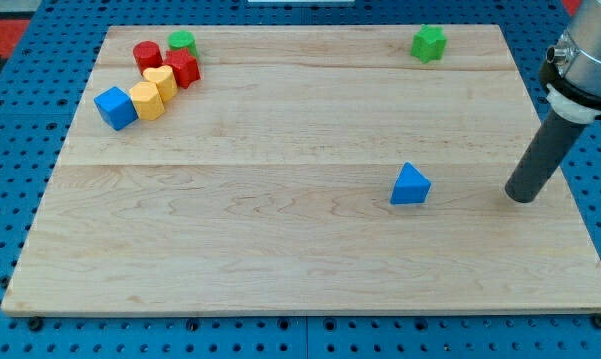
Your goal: Push the blue triangle to the green star
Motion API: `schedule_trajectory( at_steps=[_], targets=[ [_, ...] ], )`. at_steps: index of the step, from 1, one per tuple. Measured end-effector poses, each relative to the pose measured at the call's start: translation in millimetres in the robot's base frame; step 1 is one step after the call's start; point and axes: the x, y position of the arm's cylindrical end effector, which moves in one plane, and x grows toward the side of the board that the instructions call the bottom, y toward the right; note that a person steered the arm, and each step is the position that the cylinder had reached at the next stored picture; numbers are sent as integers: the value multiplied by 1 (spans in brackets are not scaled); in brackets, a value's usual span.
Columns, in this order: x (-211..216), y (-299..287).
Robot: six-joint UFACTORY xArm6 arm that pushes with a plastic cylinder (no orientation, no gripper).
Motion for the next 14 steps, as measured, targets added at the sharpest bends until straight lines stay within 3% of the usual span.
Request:
schedule_trajectory(
  at_steps=[3, 4, 5, 7, 12, 13, 14],
  targets=[
    [11, -2],
    [28, -43],
    [15, -113],
    [-30, -119],
    [-18, -119],
    [-30, -125],
    [-75, -137]
  ],
)
